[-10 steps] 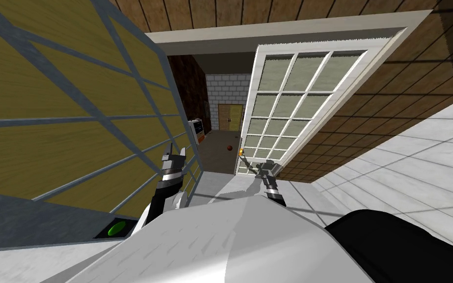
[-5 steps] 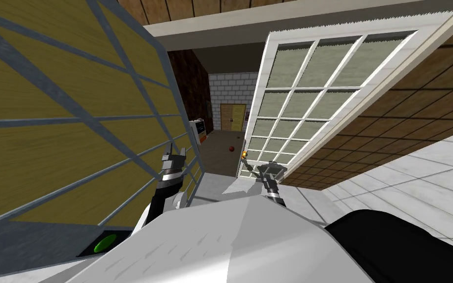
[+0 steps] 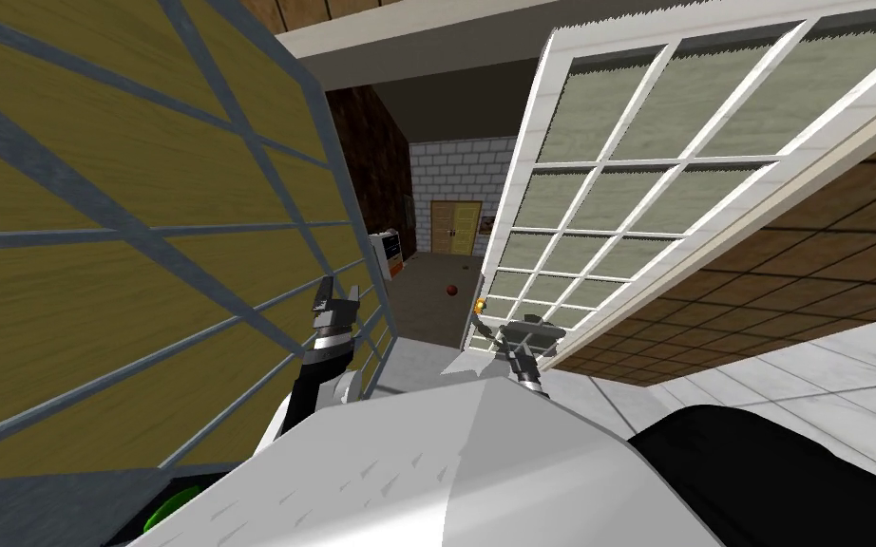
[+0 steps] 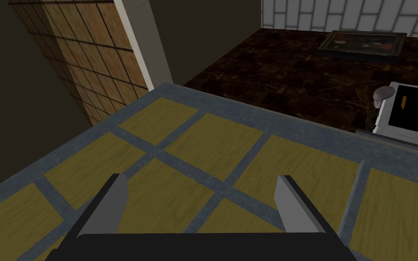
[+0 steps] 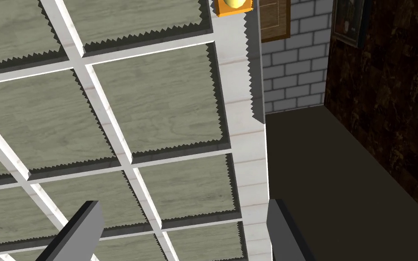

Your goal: Pull the door open

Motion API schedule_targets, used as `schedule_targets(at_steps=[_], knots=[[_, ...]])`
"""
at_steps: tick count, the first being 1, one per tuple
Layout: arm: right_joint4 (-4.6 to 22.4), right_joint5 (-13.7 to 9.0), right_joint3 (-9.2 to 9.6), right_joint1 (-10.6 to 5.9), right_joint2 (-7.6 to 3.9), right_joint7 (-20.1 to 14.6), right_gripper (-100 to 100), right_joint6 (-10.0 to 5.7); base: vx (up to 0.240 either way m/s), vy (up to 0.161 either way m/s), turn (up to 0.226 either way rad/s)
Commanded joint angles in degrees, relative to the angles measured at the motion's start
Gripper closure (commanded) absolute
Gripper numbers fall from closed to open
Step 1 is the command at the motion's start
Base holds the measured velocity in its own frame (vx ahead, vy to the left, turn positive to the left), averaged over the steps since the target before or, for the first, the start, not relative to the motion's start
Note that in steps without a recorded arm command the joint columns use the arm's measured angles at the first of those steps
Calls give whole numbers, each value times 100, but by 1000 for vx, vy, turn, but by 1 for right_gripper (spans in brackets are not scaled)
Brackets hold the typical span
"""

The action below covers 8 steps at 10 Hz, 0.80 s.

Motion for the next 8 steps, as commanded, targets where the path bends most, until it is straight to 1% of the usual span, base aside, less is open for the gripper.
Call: schedule_targets(at_steps=[1, 3, 4, 8], knots=[[162, 25, -42, -6, 16, 128, -100, -67, 97, 2, 61], [451, 88, -114, -1, 104, 396, -100, -168, 148, -6, 100], [523, 103, -132, 1, 126, 463, -100, -193, 160, -24, 73], [1006, 208, -254, 10, 310, 911, -100, -364, 153, -5, 83]])
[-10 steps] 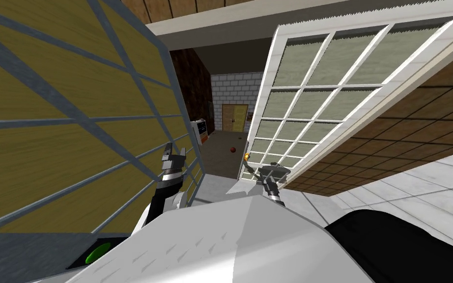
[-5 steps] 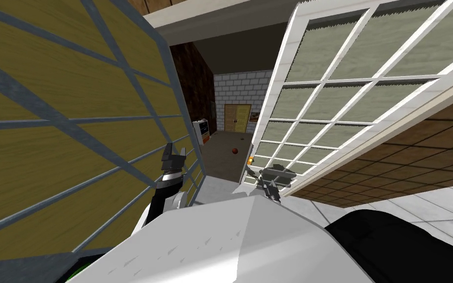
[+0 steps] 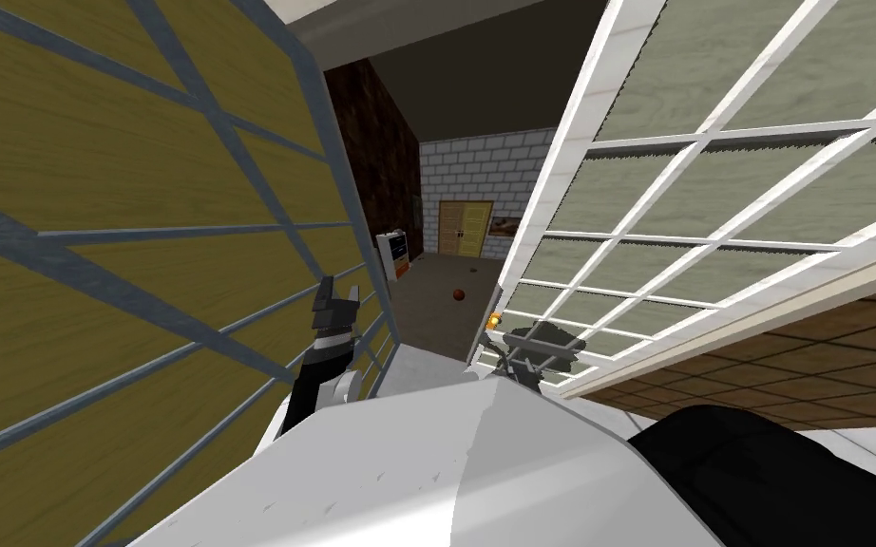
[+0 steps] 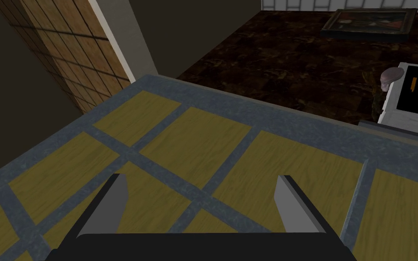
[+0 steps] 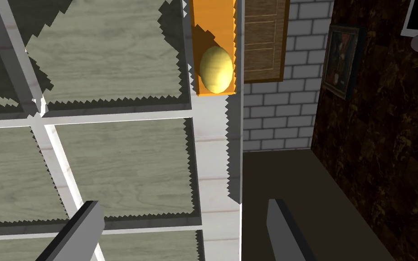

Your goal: Pull the door open

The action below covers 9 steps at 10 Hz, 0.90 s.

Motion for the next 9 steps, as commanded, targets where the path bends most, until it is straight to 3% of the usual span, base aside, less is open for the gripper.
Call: schedule_targets(at_steps=[1, 4, 5, 6, 9], knots=[[136, 49, -43, 24, 101, 192, -100, -32, 190, -28, 104], [429, 112, -117, 30, 270, 464, -100, -135, 148, -32, 72], [368, 96, -101, 41, 222, 385, -100, -125, 69, -8, 15], [433, 89, -120, -23, 47, 385, -100, -108, 90, -13, -21], [586, 63, -164, -194, -217, 335, -100, -50, 163, -55, -17]])
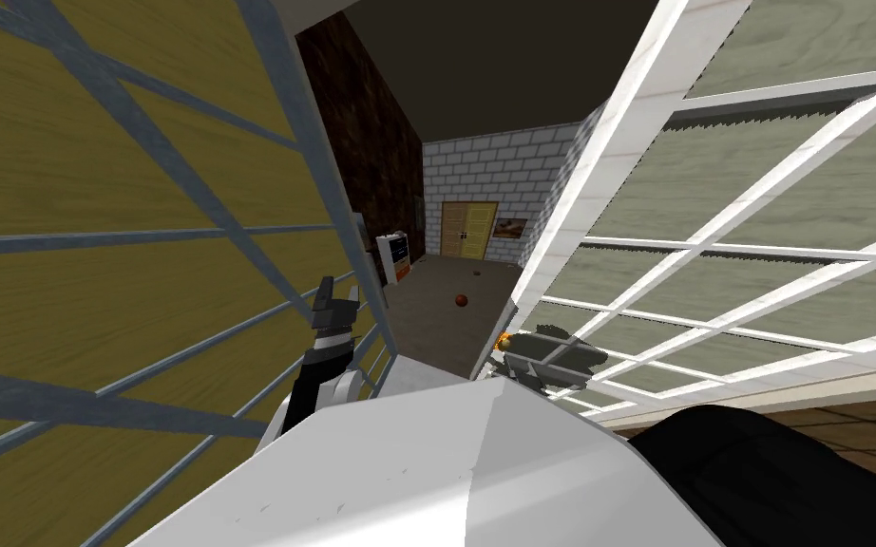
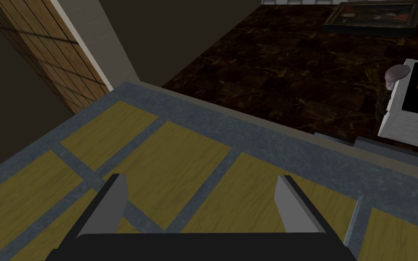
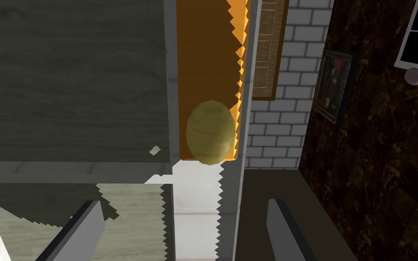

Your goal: Pull the door open

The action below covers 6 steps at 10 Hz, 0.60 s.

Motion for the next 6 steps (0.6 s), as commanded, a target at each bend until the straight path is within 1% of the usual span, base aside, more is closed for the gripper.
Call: schedule_targets(at_steps=[1, 2, 3, 4, 5, 6], knots=[[90, -16, -26, -96, -90, -38, -100, 38, 208, -56, -9], [144, -25, -42, -156, -100, -56, -100, 59, 206, -47, -3], [212, -37, -62, -231, -76, -78, -100, 84, 191, -52, 2], [259, -44, -75, -284, -25, -94, -100, 102, 201, -14, 17], [198, -37, -63, -239, -48, -84, -100, 100, 76, 9, -49], [198, -37, -63, -239, -48, -84, 100, 100, -26, 3, 11]])
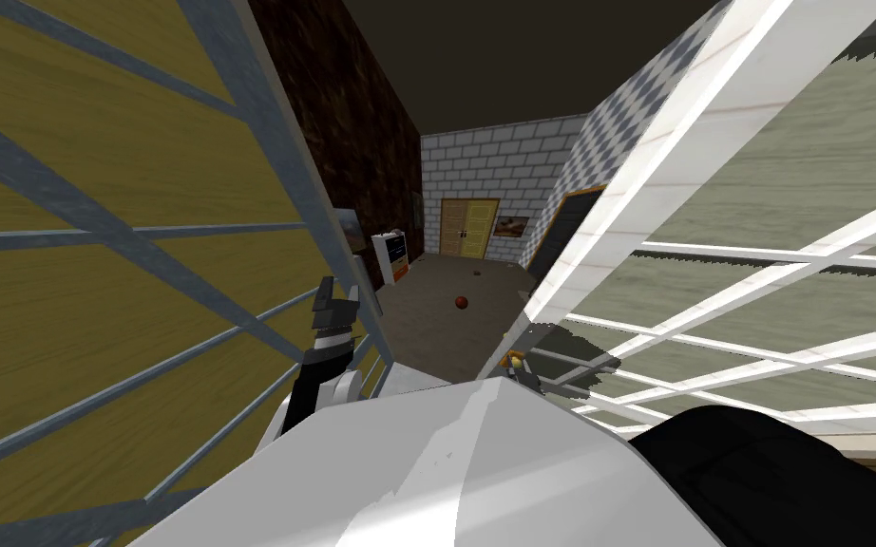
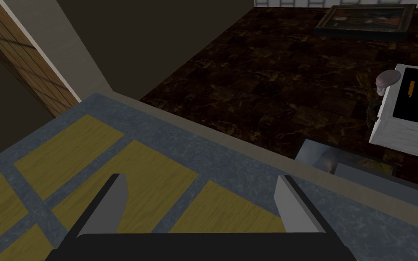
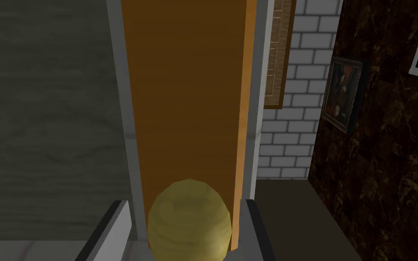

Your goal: Pull the door open

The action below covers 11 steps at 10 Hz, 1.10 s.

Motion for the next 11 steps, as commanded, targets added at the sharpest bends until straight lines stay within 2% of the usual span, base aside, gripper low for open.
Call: schedule_targets(at_steps=[1, 5, 11], knots=[[-9, 6, 13, -21, -4, 1, 100, -4, -41, 7, 31], [-9, 6, 13, -21, -4, 1, 100, -4, -5, 0, 4], [-28, -274, 242, -31, -56, -806, 100, -19, -46, 4, 16]])
